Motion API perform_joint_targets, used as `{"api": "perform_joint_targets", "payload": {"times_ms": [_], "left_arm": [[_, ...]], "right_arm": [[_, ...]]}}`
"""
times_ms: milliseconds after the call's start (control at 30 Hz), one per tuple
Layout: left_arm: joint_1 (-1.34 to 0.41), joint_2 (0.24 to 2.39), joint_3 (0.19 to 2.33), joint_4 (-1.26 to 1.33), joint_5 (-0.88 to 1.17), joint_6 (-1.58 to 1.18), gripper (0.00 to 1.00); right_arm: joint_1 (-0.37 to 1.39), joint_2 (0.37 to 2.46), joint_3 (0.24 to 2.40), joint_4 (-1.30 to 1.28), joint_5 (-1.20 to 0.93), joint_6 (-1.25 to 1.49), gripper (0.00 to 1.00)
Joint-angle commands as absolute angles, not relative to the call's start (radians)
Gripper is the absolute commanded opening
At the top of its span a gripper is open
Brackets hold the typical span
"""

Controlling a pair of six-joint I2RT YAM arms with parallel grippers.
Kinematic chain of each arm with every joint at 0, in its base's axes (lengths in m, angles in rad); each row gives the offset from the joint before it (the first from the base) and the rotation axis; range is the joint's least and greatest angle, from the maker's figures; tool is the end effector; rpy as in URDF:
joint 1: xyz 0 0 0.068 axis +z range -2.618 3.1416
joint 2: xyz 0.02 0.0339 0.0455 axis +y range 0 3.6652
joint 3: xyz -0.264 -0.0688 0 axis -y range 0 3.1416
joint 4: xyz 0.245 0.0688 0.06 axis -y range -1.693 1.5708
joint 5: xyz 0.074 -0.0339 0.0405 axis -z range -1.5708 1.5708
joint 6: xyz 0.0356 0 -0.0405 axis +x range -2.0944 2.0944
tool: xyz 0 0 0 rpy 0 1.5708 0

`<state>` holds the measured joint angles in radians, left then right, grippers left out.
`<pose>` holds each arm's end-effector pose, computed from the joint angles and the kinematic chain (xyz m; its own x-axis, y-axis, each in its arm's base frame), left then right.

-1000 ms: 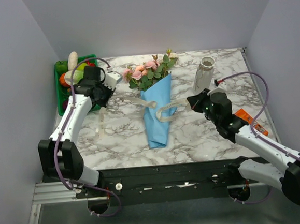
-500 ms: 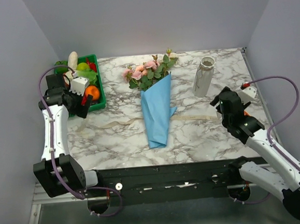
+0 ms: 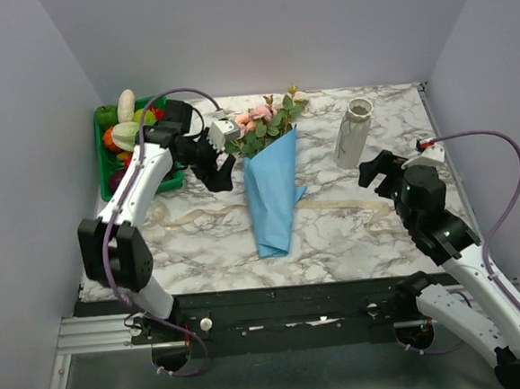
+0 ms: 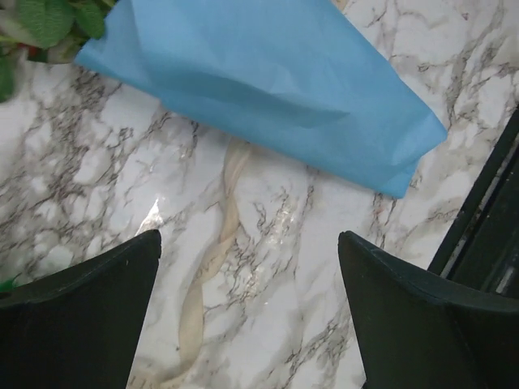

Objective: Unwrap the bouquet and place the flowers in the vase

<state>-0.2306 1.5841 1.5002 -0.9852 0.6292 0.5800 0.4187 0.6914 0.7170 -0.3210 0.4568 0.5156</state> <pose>0.3088 -0.0940 0.3266 -0.4617 0.5635 -0.6850 0.8528 0.4944 -0.1680 0.1538 0.0513 0.3172 -0.2212 0.3859 -0.8956 0.1491 0.9210 0.3600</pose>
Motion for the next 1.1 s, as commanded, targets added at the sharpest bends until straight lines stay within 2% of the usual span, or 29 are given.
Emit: {"api": "perform_joint_targets", "payload": {"times_ms": [0, 133, 267, 433, 567, 767, 900, 1000, 1067], "left_arm": [[-0.239, 1.808, 1.646, -1.003, 0.808, 0.627, 0.98], [-0.241, 1.986, 1.798, -1.067, 0.868, 0.672, 0.94], [-0.244, 2.132, 1.948, -1.097, 0.899, 0.673, 0.94], [-0.247, 2.200, 2.008, -1.054, 0.881, 0.660, 0.94], [-0.249, 2.279, 2.095, -1.084, 0.864, 0.673, 0.90], [-0.252, 2.325, 2.132, -1.082, 0.942, 0.646, 0.79], [-0.253, 2.342, 2.134, -1.097, 0.962, 0.653, 0.64], [-0.256, 2.342, 2.135, -1.120, 0.968, 0.670, 0.58], [-0.256, 2.335, 2.128, -1.126, 0.971, 0.670, 0.59]], "right_arm": [[0.417, 0.628, 0.696, -0.275, 0.281, 0.410, 0.94], [0.417, 0.588, 0.686, -0.281, 0.239, 0.377, 0.88], [0.417, 0.597, 0.664, -0.281, 0.209, 0.347, 0.89], [0.419, 0.618, 0.644, -0.255, 0.195, 0.341, 0.89], [0.419, 0.638, 0.644, -0.216, 0.143, 0.315, 0.87], [0.419, 0.664, 0.647, -0.219, 0.132, 0.322, 0.81], [0.419, 0.669, 0.658, -0.216, 0.127, 0.314, 0.79], [0.419, 0.669, 0.660, -0.213, 0.120, 0.307, 0.77], [0.419, 0.669, 0.660, -0.209, 0.117, 0.307, 0.77]]}}
